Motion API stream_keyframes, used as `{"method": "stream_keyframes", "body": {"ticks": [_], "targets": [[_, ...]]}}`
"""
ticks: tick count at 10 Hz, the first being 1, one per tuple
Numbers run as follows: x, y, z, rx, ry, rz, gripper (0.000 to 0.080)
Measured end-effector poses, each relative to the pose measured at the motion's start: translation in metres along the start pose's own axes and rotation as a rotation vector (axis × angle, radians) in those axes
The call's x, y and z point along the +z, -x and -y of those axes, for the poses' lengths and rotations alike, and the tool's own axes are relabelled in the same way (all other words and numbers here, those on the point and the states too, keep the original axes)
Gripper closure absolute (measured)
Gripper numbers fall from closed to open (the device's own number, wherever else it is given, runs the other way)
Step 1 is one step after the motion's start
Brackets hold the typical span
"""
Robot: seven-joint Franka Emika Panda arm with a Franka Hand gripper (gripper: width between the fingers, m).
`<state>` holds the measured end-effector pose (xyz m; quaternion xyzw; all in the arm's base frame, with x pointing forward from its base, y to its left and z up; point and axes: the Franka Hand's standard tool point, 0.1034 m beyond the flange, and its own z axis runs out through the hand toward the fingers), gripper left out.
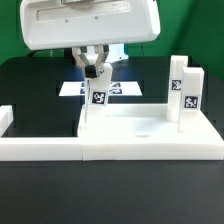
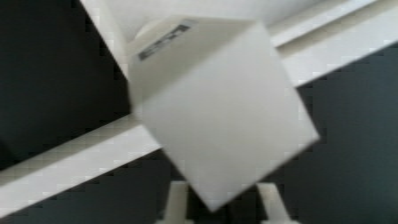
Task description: Assemble desk
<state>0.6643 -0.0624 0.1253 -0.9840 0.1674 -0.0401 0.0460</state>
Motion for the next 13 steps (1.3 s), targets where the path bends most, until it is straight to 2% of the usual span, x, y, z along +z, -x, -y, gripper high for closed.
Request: {"method": "stream_keyframes", "body": {"ticks": [1,2,3,4,5,6,7,9,10,12,13], "targets": [[0.0,0.001,-0.002,-0.206,0.035,0.005,0.0798],[0.0,0.002,0.001,-0.406,0.083,0.012,0.0713],[0.001,0.002,0.001,-0.403,0.076,0.012,0.0577],[0.001,0.001,0.0,-0.397,0.077,0.012,0.0577],[0.001,0.005,-0.001,-0.379,0.07,0.033,0.0408],[-0.002,0.013,-0.002,-0.315,0.054,0.109,0.0408],[-0.003,0.015,0.005,-0.303,0.057,0.123,0.0207],[-0.001,0.021,0.016,-0.318,0.056,0.132,0.0155],[0.002,0.024,0.015,-0.322,0.058,0.133,0.0155],[0.008,0.03,-0.002,-0.337,0.063,0.153,0.0151],[0.008,0.03,-0.004,-0.334,0.065,0.152,0.0151]]}}
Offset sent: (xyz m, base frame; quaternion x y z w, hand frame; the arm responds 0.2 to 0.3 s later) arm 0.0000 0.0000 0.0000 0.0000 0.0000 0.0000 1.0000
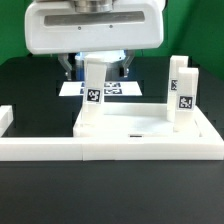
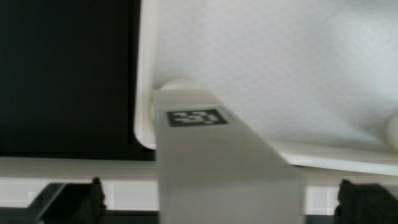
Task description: Assemble desk
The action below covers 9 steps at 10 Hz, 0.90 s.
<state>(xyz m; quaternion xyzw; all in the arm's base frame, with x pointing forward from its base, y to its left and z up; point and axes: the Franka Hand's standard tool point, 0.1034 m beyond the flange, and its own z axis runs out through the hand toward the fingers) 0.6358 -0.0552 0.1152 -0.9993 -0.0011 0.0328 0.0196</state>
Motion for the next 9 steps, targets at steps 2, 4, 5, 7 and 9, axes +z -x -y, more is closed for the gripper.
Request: {"method": "stream_keyframes", "body": {"ticks": [2,4,5,7,9], "targets": [[0.0006,0.0,0.0015,0.007,-0.001,0.001,0.0197],[0.001,0.0,0.002,0.042,-0.003,0.001,0.0334],[0.0011,0.0001,0.0014,0.1,-0.002,0.001,0.047],[0.0017,0.0004,-0.0001,0.251,-0.001,0.002,0.0505],[0.0026,0.0001,0.0001,0.367,-0.004,-0.001,0.0505]]}}
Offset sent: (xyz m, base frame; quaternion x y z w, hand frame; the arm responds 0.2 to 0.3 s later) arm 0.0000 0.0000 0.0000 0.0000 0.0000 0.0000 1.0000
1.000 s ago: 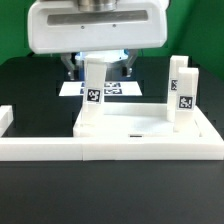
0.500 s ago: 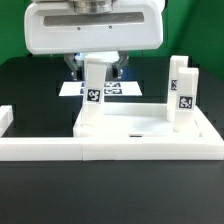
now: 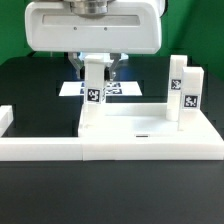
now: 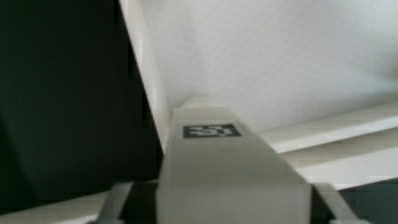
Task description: Assemble desk
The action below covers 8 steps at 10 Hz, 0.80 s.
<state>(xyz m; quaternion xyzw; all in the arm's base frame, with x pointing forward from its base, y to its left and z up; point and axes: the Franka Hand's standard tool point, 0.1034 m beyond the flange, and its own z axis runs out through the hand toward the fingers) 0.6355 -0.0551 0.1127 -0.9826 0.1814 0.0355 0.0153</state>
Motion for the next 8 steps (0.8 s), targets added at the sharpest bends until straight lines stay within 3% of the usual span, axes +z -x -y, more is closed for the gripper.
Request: {"method": "stream_keyframes", "body": {"ticks": [2,3,4,6,8], "targets": [[0.0006,-0.0039,0.0007,0.361,-0.02,-0.036,0.0505],[0.0011,-0.0042,0.0021,0.584,-0.048,-0.039,0.0506],[0.0006,-0.0055,0.002,0.793,-0.089,-0.039,0.0506],[0.0012,-0.0098,-0.0045,1.026,-0.206,-0.055,0.0506],[0.0012,-0.0102,-0.0043,1.066,-0.209,-0.052,0.0506]]}}
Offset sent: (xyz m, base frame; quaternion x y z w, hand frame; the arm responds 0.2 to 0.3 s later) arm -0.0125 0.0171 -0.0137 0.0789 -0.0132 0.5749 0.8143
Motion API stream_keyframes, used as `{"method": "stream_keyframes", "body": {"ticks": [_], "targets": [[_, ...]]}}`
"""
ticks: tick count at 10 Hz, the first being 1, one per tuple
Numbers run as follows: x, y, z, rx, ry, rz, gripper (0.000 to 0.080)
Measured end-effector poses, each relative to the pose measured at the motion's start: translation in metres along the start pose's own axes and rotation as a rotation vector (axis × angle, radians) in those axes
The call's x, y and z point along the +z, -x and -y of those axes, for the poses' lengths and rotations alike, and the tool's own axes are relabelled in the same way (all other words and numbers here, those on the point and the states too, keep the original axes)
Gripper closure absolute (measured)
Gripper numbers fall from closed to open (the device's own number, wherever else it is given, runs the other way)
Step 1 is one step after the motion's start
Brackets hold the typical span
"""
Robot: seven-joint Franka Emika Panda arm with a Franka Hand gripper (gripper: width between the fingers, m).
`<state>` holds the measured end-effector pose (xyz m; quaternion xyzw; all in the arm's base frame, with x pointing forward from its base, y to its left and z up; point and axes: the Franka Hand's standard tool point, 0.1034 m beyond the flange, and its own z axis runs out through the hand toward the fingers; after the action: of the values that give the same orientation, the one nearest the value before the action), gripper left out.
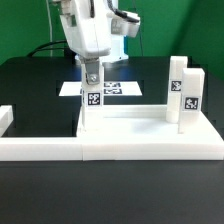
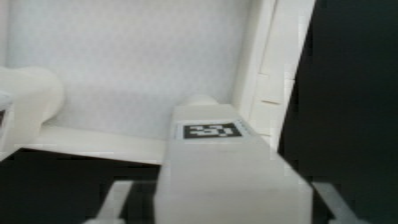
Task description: Assemble desk
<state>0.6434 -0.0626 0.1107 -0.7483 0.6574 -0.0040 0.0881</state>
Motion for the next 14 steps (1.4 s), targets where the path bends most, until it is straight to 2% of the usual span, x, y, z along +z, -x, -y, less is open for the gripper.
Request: {"method": "stream_keyframes", "body": {"ticks": [1,2,3,4,5,7,8,10,11,14], "targets": [[0.001,0.0,0.0,-0.108,0.004,-0.008,0.0506],[0.003,0.005,0.002,-0.311,0.018,-0.031,0.0333],[0.005,0.013,0.004,-0.481,0.035,-0.047,0.0203],[0.006,0.02,0.002,-0.543,0.038,-0.048,0.0203],[0.006,0.019,0.001,-0.592,0.04,-0.046,0.0159],[0.006,0.018,0.001,-0.81,0.052,-0.046,0.0151],[0.004,0.014,0.001,-1.028,0.07,-0.054,0.0151],[0.001,-0.009,-0.004,-1.374,0.085,-0.048,0.0151],[0.001,-0.011,-0.005,-1.503,0.089,-0.044,0.0151],[0.002,-0.01,-0.005,-1.483,0.087,-0.044,0.016]]}}
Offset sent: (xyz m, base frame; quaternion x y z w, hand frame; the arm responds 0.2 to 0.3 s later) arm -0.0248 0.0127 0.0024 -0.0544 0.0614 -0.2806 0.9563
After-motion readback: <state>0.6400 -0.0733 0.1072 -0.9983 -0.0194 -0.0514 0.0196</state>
